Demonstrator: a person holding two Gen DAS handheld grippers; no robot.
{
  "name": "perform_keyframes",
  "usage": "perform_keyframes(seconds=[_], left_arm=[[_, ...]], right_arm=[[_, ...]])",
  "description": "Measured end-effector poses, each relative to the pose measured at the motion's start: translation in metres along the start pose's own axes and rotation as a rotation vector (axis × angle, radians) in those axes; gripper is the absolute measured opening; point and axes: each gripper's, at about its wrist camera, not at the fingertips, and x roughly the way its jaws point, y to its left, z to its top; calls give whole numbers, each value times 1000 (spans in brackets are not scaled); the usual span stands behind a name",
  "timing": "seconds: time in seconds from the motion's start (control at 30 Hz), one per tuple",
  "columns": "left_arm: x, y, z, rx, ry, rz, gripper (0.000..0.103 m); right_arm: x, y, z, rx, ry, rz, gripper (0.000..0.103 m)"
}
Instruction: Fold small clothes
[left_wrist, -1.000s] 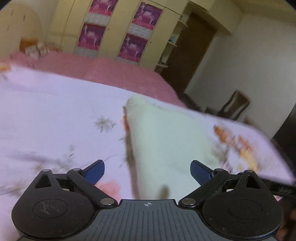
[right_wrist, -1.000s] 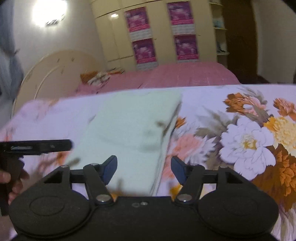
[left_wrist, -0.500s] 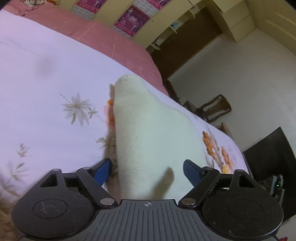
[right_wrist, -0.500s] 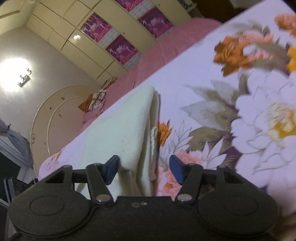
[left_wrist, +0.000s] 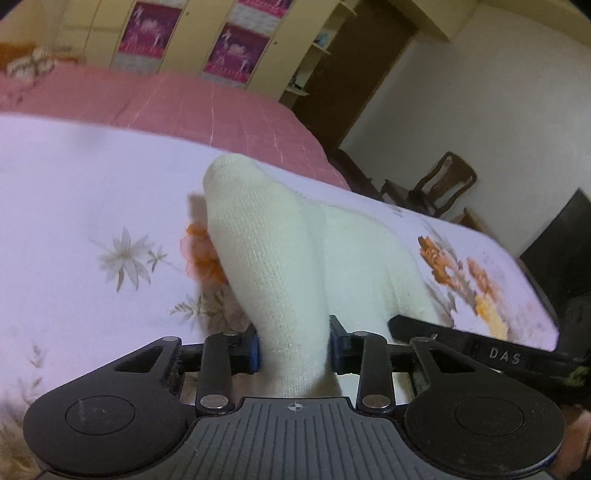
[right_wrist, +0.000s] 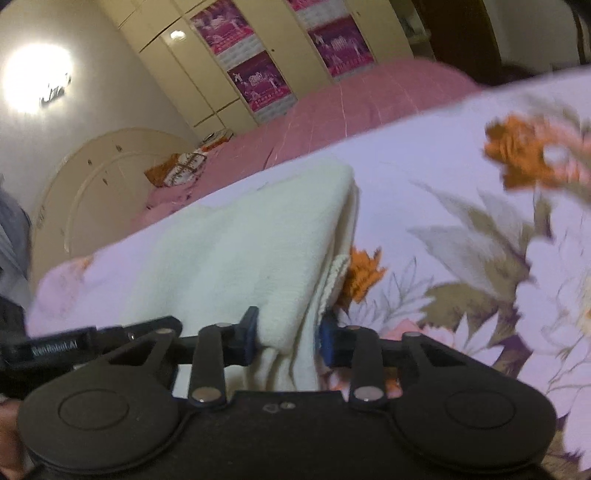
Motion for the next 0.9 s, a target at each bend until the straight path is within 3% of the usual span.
perform_keyframes(seconds=[0.23, 0.5, 0.63, 0.9], left_arm=[[-31, -23, 11, 92, -25, 14, 32], [-102, -22, 11, 130, -87, 41, 32], [-143, -8, 3, 132, -105, 75, 32], [-223, 40, -27, 114, -101, 174, 32]], right_arm=[[-29, 22, -1, -45, -51, -11, 27], [-61, 71, 2, -144, -83, 3, 27], [-63, 106, 2, -172, -83, 33, 27], [-59, 188, -33, -251, -48, 114, 27]])
